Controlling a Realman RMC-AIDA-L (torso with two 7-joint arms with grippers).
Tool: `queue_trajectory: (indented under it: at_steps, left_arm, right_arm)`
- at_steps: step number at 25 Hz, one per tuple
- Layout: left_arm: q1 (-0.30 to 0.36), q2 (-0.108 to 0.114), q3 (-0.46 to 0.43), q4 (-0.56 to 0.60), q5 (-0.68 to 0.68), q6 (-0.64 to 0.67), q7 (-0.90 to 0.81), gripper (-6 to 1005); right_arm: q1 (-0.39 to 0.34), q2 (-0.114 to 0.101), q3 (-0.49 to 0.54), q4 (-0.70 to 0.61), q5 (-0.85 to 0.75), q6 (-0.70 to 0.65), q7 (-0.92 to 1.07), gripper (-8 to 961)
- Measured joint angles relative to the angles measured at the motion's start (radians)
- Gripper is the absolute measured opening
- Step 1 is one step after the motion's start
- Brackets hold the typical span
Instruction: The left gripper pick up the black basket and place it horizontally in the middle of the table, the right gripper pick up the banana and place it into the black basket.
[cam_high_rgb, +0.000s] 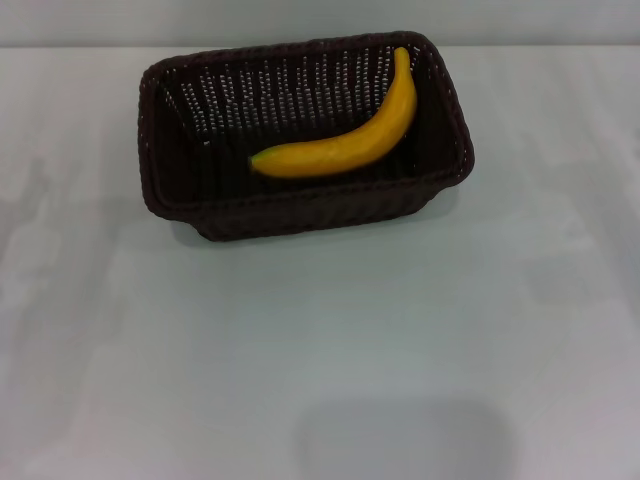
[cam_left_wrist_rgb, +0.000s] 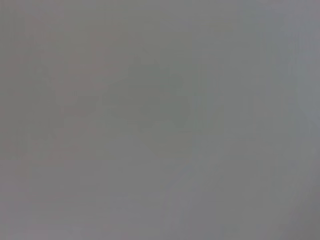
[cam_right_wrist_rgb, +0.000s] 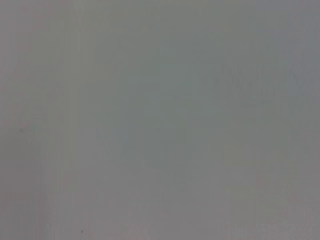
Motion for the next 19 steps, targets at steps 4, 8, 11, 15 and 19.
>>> queue_trajectory:
  at_steps: [4,8,11,15,19]
  left_arm:
    - [0.001,-0.001,0.0,-0.04,-0.015,-0.074,0.076,889]
    - [0.017,-0.001,0.004,-0.047,-0.015,-0.099,0.083,889]
    - [0.025,-0.001,0.006,-0.056,-0.014,-0.114,0.078,890]
    - [0.024,-0.001,0.008,-0.088,-0.007,-0.122,0.079,890]
    - [0.024,0.0,0.008,-0.107,-0.003,-0.097,0.074,890]
  right_arm:
    - [0.001,0.0,-0.001,-0.001,0.0,0.0,0.0,851]
    - [0.002,0.0,-0.003,-0.007,0.0,-0.006,0.001,851]
    - [0.001,0.0,-0.002,-0.015,0.001,-0.008,0.005,850]
    - [0.001,0.0,-0.005,-0.027,0.002,-0.004,0.007,850]
    - [0.001,0.0,-0.005,-0.033,0.002,-0.006,0.007,850]
